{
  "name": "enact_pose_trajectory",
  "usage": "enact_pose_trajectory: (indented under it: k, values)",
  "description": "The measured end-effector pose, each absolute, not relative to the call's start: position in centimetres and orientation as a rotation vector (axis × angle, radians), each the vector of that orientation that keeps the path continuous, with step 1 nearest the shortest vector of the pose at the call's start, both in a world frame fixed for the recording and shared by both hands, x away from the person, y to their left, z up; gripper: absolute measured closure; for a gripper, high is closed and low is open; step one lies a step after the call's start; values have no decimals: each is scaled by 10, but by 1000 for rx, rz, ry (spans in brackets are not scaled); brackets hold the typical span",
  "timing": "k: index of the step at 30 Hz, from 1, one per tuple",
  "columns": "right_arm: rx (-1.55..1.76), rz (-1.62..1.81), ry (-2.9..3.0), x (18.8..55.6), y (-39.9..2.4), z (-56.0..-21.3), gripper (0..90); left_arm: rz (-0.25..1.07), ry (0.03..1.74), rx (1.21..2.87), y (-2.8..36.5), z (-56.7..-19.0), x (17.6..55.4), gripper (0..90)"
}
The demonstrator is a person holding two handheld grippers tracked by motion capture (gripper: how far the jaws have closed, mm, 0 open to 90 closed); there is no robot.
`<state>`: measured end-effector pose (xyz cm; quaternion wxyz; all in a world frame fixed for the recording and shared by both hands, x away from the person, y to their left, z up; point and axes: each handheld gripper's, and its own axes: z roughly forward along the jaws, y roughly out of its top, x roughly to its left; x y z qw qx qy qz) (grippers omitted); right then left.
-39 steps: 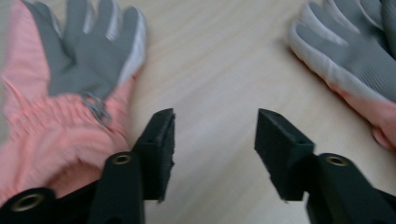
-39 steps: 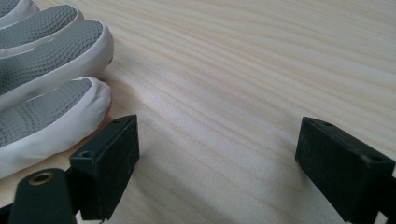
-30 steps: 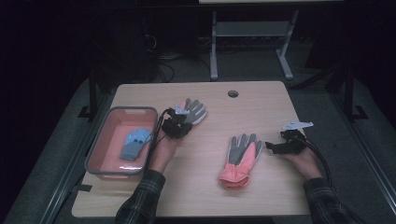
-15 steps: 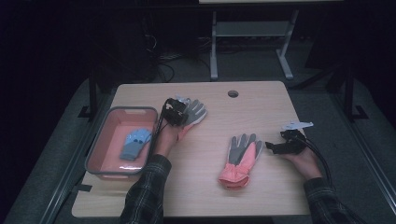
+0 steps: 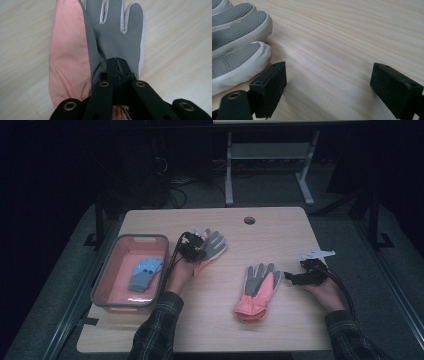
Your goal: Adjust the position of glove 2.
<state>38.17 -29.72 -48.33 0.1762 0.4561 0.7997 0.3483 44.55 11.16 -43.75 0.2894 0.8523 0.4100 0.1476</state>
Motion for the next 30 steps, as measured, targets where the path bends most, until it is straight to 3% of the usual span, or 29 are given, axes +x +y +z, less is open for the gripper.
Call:
enact_pose_trajectory:
  k: [17, 30]
  values:
    - [1284, 988, 2262, 382, -297, -483, 133, 261, 938, 2319, 82, -435, 390, 898]
    - [1281, 988, 2262, 382, -297, -483, 133, 229, 865, 2328, 69, -432, 372, 897]
